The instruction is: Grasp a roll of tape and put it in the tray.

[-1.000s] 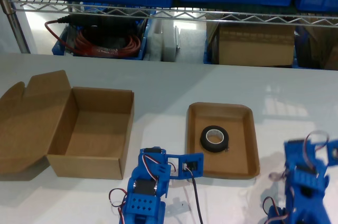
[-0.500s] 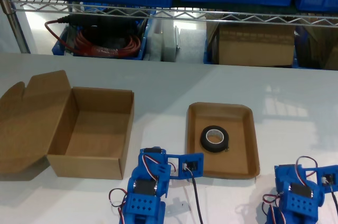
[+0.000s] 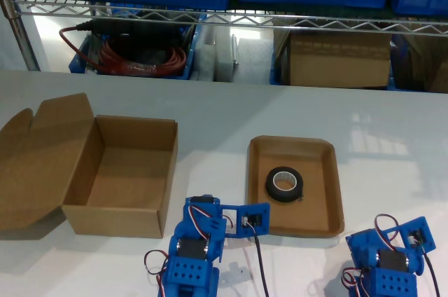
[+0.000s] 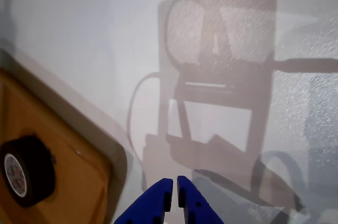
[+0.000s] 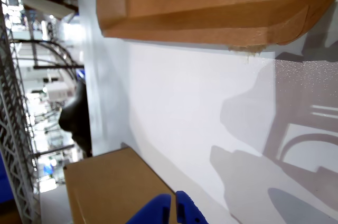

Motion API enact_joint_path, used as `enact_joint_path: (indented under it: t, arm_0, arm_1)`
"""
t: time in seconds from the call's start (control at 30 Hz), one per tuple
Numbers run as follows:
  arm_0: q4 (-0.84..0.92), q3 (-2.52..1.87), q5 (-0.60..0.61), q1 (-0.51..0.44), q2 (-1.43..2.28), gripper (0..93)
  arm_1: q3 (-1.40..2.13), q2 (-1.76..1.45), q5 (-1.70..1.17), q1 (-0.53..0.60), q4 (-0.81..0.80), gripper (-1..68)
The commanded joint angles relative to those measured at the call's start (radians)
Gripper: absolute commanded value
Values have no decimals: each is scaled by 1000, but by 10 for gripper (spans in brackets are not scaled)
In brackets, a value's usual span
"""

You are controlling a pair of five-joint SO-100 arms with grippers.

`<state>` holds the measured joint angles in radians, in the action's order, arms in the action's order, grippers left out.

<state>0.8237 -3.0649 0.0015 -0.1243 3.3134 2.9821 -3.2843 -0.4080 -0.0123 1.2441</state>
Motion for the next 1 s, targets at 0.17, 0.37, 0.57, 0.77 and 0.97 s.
enact_joint_path:
  t: [0.17, 0.37, 0.57, 0.77, 0.97]
  arm_0:
    - [-14, -31, 5, 12, 9, 2]
    - [-14, -31, 5, 12, 9, 2]
    - [-14, -31, 5, 12, 9, 2]
    - [-14, -31, 5, 12, 9, 2]
    - [-14, -31, 5, 12, 9, 2]
  arm_1:
    - [-43, -3, 115, 64, 8, -1]
    - [-40, -3, 184, 75, -12, -1]
    - [-40, -3, 187, 80, -12, -1]
    - [-40, -3, 187, 80, -12, -1]
    - [-40, -3, 193, 80, -12, -1]
